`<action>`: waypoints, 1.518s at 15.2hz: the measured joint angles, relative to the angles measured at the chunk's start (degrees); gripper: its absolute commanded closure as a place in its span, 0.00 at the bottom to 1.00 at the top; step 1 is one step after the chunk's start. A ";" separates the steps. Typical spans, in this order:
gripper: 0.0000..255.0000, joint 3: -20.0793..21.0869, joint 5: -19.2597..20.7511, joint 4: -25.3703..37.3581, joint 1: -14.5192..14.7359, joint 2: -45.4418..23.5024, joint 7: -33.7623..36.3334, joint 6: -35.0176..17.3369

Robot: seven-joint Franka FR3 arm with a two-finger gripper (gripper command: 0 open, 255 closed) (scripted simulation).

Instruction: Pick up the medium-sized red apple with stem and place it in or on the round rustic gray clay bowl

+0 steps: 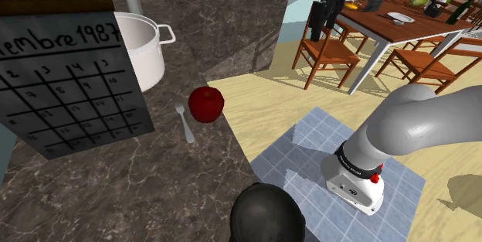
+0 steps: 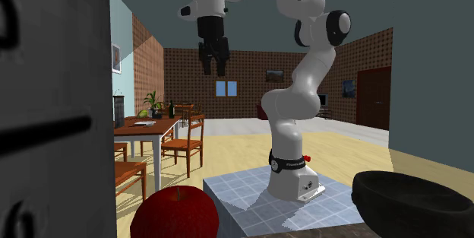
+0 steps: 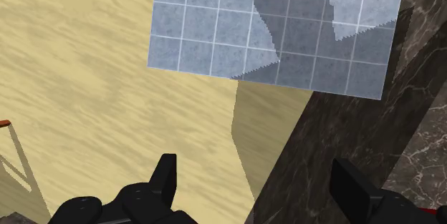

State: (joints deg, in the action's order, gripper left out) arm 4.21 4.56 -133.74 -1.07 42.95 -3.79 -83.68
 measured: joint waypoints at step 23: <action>0.00 23.94 -10.14 -13.42 4.96 -10.56 25.49 -47.98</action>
State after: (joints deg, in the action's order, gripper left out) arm 28.14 -5.58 -147.16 3.90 32.39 21.71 -131.67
